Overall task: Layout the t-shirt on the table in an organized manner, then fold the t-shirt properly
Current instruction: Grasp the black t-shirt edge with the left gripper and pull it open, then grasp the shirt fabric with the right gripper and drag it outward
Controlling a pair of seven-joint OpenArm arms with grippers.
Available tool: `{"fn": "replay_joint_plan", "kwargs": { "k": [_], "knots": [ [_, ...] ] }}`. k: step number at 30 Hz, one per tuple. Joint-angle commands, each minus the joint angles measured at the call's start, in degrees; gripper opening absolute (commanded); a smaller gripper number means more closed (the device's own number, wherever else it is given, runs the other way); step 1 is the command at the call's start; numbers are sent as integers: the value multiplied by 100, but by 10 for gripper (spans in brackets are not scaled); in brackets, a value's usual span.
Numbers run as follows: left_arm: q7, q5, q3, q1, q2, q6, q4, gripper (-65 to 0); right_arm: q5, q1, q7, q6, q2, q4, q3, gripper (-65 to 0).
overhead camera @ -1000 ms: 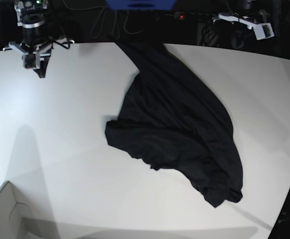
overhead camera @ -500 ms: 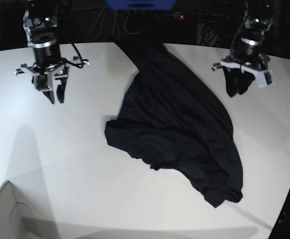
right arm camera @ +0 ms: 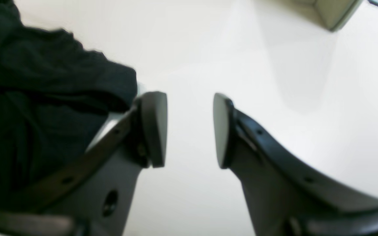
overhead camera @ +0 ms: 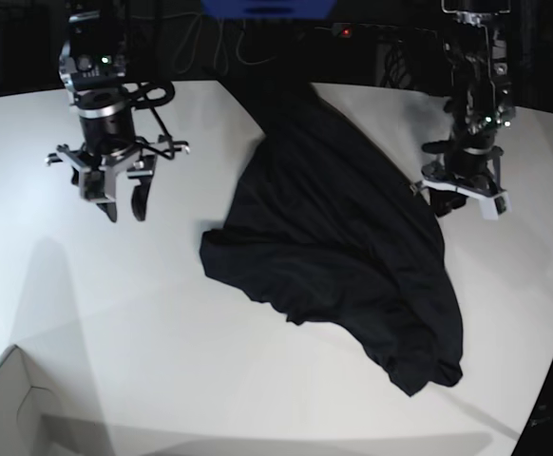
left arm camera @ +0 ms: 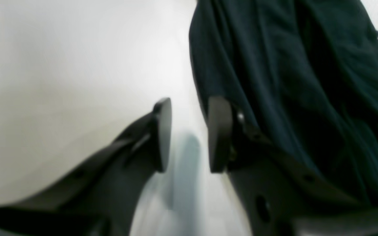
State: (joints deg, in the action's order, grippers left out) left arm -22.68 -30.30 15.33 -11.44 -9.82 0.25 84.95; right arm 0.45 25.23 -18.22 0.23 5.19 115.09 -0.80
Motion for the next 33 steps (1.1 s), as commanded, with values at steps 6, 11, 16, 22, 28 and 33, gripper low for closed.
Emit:
{"fn": "replay_joint_plan", "kwargs": {
  "k": [6, 11, 16, 22, 28, 33],
  "knots": [
    [83, -16, -34, 296, -24, -47, -68, -460, -5, -57, 42, 8, 4, 100, 14, -413],
    [127, -7, -509, 357, -59, -47, -121, -460, -5, -22, 42, 8, 4, 100, 14, -412],
    [127, -7, -606, 577, -15, -47, -798, -460, 4, -13, 42, 8, 4, 91, 14, -410],
    [127, -60, -544, 437, -68, -47, -772, -611, 4, -13, 42, 8, 4, 91, 14, -410],
    [83, -60, 273, 190, -165, -47, -376, -650, 4, -40, 42, 8, 4, 100, 5, -409],
    [83, -24, 801, 252, -270, -47, -332, -646, 4, -66, 42, 8, 4, 100, -48, -409]
  ]
}}
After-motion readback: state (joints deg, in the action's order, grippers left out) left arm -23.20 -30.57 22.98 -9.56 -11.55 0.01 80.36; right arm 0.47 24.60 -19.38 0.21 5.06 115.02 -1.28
